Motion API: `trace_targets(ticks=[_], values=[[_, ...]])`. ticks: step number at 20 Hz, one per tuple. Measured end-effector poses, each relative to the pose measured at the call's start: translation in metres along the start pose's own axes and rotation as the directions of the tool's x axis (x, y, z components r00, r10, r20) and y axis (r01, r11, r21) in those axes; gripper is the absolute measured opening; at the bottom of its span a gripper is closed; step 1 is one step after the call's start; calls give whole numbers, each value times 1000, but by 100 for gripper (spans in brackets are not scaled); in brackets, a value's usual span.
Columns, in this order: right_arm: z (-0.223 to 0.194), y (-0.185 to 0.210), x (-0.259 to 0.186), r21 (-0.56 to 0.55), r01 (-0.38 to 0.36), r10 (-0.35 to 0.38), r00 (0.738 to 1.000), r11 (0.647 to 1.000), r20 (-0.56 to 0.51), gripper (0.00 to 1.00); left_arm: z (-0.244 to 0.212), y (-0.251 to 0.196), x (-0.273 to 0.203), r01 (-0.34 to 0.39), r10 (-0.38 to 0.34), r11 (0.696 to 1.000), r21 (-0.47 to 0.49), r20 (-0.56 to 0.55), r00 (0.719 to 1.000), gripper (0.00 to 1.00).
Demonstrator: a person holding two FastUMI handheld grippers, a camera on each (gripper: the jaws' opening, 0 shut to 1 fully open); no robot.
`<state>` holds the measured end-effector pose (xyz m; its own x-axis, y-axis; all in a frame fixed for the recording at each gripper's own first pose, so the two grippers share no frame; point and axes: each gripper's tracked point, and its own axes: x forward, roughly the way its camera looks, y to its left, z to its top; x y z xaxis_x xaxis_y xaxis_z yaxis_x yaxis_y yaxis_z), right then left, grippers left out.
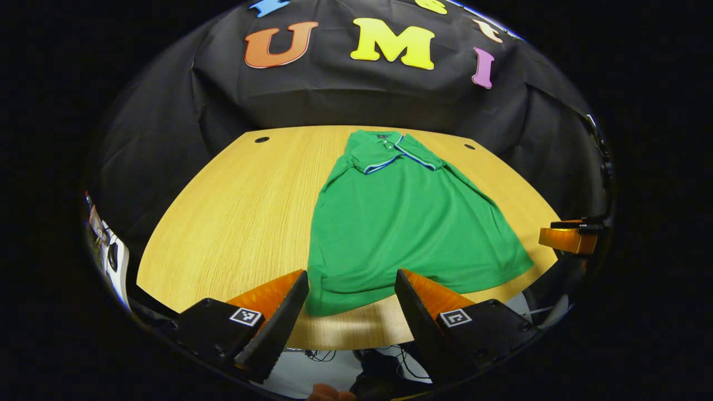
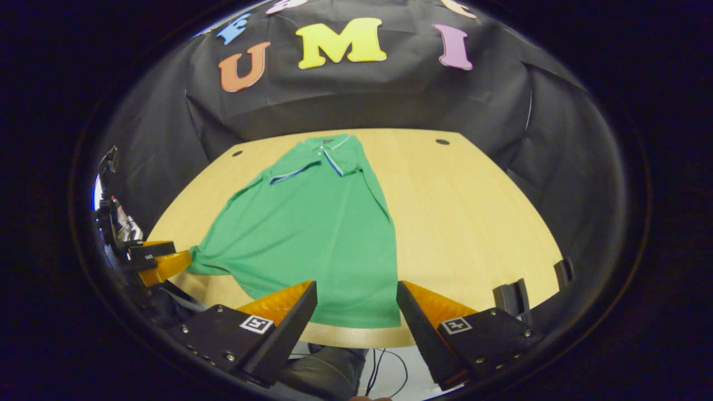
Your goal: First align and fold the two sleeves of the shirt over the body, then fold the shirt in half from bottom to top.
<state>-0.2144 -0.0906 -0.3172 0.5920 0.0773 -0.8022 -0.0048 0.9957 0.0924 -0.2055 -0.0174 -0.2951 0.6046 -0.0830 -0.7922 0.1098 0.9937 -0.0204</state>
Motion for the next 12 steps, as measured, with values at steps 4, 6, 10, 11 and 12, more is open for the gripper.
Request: trace_targets(ticks=[4,6,10,11,12], values=[[-23,-4,17,-15,13,-14,997,1000,-82,94,-23,6,12,-13,14,1000,10,-73,997,100],[-28,-6,24,-27,15,-18,994,1000,-108,94,-28,9,16,-18,18,1000,-2,-92,996,100],[-42,-4,37,-47,19,-27,983,999,-180,94,-37,8,33,-22,26,999,35,-103,994,100],[-51,-7,41,-54,31,-41,977,998,-211,94,-40,9,26,-17,23,999,43,-137,990,100],[-54,-8,39,-61,32,-45,974,998,-221,94,-34,9,27,-18,22,999,40,-115,993,100]])
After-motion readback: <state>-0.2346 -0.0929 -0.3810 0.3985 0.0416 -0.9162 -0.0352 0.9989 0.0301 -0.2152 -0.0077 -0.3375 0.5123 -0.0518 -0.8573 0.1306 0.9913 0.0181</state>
